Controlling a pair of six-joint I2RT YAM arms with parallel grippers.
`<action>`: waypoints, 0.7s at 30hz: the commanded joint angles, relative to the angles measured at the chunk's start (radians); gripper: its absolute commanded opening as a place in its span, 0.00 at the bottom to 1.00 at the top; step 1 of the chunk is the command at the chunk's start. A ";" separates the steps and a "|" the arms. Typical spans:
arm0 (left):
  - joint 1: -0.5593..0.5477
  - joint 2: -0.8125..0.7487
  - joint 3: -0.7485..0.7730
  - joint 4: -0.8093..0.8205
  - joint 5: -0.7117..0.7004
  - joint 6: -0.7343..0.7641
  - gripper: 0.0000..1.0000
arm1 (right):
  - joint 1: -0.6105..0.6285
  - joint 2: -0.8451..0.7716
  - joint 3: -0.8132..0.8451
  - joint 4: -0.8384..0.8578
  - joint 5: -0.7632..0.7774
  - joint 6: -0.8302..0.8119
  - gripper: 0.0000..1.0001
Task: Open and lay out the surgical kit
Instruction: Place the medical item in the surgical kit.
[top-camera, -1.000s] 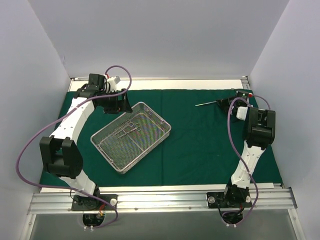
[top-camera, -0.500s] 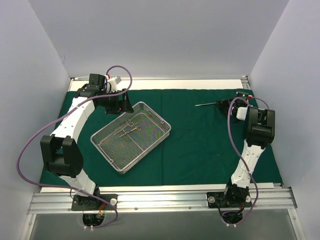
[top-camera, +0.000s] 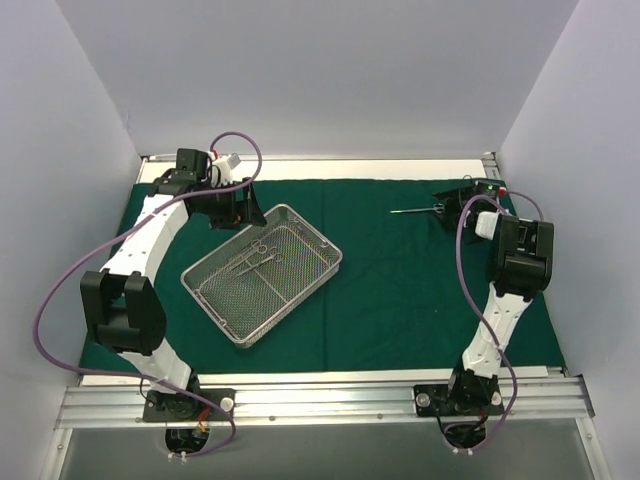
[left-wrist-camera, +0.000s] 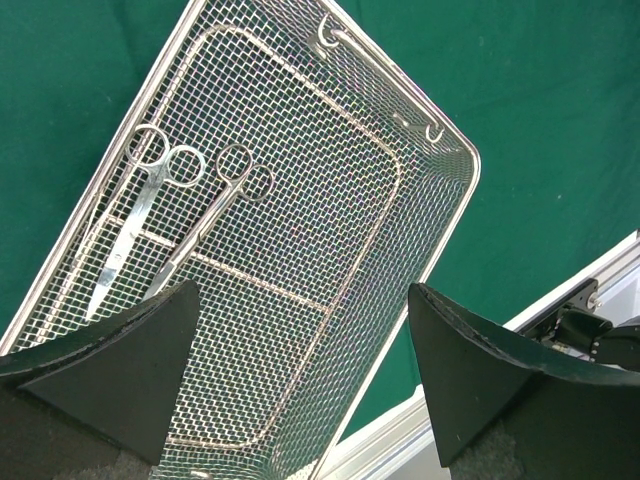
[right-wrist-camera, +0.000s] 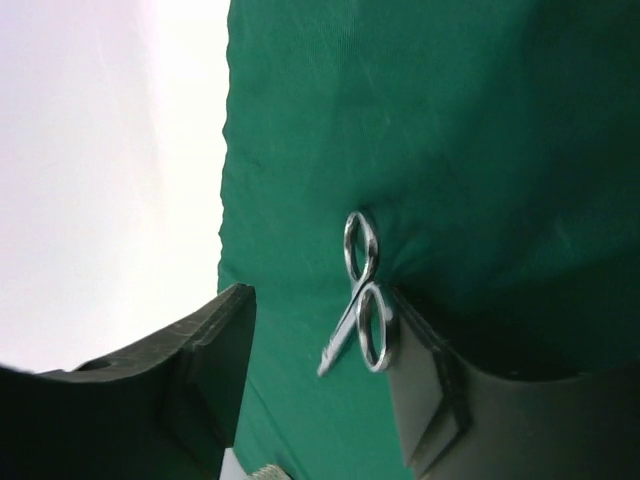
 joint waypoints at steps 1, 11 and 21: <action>0.007 0.005 -0.006 0.029 0.000 -0.014 0.94 | -0.008 -0.061 0.002 -0.295 0.076 -0.067 0.56; -0.002 0.014 -0.006 0.034 -0.036 0.011 0.94 | -0.070 -0.163 0.102 -0.694 0.087 -0.222 0.82; -0.036 0.066 -0.021 -0.067 -0.072 0.100 1.00 | -0.089 -0.280 0.179 -0.871 0.101 -0.521 0.75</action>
